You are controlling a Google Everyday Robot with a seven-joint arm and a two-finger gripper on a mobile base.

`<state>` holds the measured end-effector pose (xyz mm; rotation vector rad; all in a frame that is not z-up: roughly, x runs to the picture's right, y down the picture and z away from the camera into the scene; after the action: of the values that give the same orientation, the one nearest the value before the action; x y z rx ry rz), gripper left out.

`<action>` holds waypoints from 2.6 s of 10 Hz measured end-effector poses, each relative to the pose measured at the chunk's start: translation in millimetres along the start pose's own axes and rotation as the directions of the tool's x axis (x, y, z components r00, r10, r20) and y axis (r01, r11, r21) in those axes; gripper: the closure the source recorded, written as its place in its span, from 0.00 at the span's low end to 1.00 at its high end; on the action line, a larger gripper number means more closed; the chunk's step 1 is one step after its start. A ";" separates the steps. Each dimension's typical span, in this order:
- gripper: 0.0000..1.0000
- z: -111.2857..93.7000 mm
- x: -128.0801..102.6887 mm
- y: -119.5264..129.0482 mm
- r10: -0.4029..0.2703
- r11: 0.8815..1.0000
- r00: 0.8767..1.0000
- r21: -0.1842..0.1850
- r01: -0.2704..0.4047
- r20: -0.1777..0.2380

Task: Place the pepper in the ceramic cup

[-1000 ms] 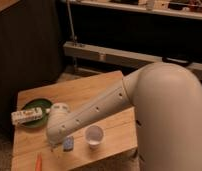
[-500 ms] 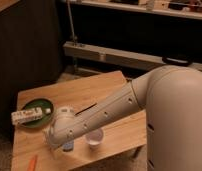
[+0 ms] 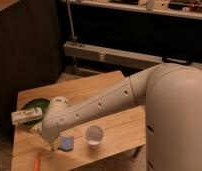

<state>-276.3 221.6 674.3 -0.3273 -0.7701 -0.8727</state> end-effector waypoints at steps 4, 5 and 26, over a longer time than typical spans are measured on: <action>0.20 17.5 -15.8 -15.2 -0.107 0.991 0.993 -0.078 0.110 0.047; 0.20 28.0 -21.5 -13.7 -0.112 0.987 0.992 -0.110 0.117 0.050; 0.20 52.7 -51.1 5.4 -0.610 0.720 0.779 -0.310 0.621 0.146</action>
<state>-317.3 282.7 674.0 -0.3995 -0.7660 -1.6582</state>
